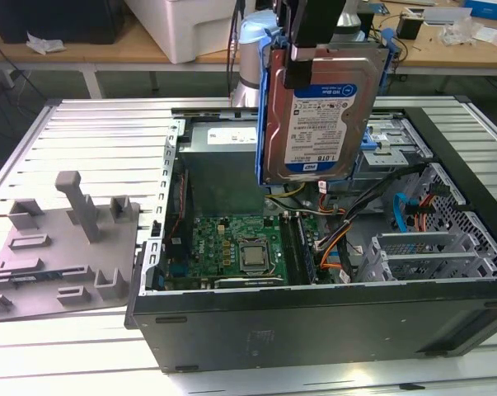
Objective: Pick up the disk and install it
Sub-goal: 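Insert the disk into the insertion slot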
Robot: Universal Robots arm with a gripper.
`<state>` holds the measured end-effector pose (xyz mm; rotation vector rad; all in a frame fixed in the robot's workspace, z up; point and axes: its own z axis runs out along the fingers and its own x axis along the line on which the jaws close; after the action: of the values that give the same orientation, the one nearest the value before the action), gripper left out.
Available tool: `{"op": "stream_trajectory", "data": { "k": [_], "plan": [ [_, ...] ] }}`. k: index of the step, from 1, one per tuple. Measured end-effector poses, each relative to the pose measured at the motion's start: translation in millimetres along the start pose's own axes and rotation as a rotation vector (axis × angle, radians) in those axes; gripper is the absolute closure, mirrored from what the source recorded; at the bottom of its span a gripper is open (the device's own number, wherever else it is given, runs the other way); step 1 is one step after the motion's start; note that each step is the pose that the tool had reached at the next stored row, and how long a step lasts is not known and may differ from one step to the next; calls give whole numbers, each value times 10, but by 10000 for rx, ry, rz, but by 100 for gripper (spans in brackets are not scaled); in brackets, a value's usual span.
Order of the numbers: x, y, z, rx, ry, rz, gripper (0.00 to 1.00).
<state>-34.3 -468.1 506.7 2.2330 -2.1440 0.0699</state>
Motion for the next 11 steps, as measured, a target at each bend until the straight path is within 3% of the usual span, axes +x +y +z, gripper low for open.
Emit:
{"op": "stream_trajectory", "data": {
  "k": [11],
  "plan": [
    [46, -72, 39, -16, -128, 340, 64]
  ]
}}
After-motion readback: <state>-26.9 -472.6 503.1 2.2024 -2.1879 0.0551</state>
